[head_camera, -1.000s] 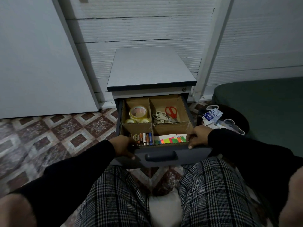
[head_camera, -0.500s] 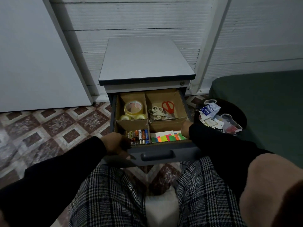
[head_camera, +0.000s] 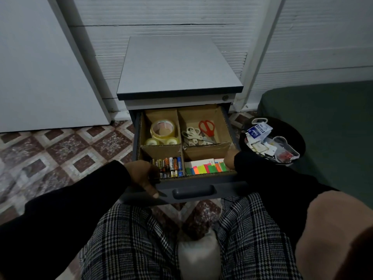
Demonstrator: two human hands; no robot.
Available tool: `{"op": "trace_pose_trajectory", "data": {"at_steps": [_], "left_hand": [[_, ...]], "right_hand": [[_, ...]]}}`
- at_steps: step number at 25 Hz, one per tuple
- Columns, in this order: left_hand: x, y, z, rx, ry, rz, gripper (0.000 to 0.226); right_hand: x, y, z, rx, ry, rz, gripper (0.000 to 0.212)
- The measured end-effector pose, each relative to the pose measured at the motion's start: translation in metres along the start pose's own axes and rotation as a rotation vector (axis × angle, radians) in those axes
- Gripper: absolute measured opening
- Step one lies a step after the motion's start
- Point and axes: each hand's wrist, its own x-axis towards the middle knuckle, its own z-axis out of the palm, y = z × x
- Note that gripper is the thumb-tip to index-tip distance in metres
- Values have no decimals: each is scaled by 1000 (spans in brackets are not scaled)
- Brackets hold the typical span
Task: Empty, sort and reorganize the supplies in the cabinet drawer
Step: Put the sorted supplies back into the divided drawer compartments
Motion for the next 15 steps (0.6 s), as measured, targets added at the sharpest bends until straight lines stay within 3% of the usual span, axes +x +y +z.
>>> {"op": "trace_pose_trajectory", "data": {"at_steps": [4, 9, 12, 15], "left_hand": [[-1, 1, 1, -4, -2, -9, 55], [-4, 3, 2, 6, 19, -11, 55], [-6, 5, 2, 35, 13, -9, 55], [-11, 7, 3, 126, 54, 12, 52]], "right_hand": [[-5, 5, -3, -4, 5, -74, 40], [-9, 3, -5, 6, -35, -78, 48], [-14, 15, -12, 211, -97, -242, 25], [-30, 31, -16, 212, -204, -397, 44]]}}
